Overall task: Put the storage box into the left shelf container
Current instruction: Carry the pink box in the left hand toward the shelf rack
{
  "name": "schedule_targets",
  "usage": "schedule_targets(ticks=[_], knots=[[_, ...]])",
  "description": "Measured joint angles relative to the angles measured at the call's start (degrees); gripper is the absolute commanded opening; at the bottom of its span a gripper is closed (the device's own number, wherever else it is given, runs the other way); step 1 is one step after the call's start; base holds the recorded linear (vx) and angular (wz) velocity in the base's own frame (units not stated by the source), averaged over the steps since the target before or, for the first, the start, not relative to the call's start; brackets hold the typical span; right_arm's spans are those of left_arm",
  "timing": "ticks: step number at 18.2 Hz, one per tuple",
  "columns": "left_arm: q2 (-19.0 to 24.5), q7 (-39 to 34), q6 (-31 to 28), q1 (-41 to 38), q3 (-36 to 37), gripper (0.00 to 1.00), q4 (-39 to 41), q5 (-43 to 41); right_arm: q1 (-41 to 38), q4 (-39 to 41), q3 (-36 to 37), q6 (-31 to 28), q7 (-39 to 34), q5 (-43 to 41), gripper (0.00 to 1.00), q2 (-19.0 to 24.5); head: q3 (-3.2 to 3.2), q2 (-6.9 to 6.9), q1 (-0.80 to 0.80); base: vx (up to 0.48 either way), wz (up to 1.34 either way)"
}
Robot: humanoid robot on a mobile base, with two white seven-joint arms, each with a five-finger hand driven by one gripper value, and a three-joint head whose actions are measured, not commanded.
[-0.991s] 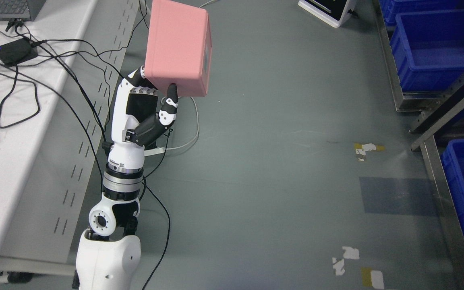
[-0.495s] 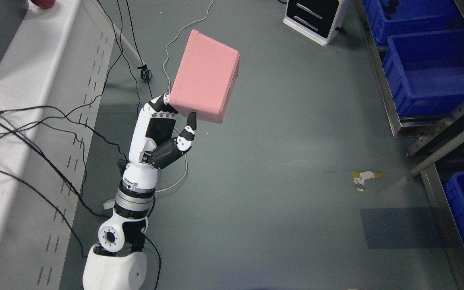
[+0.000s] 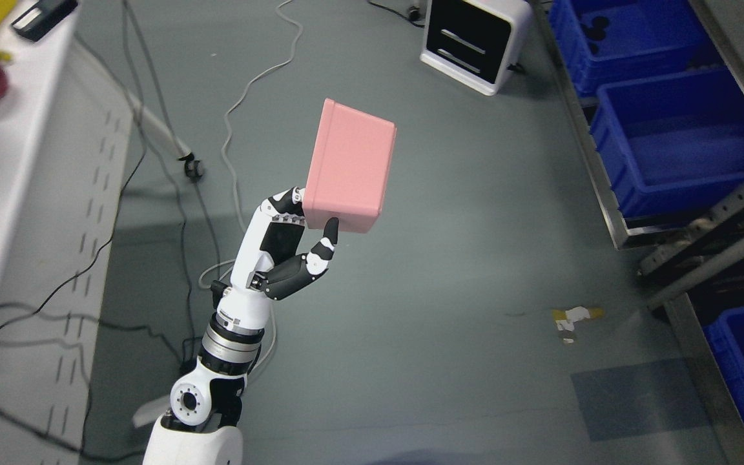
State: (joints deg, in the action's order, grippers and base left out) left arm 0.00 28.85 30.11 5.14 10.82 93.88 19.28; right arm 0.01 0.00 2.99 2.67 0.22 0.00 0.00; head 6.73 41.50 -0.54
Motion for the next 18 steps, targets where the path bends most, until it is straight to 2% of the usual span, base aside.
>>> schedule_targets(ticks=[13,18], knots=[[0.00,2.43,0.00,-4.46,3.03,0.05,-3.55,-1.45,-0.02,0.00,0.00,0.11,-0.01,0.00,1.00,0.00,0.00,0.00,0.00,0.279,-1.27],[0.00,2.76,0.30,-3.90,3.08,0.05,-4.80,-2.10,-0.02,0.00,0.00,0.15,-0.04,0.00,1.00,0.00,0.00,0.00,0.00,0.203,-0.95]])
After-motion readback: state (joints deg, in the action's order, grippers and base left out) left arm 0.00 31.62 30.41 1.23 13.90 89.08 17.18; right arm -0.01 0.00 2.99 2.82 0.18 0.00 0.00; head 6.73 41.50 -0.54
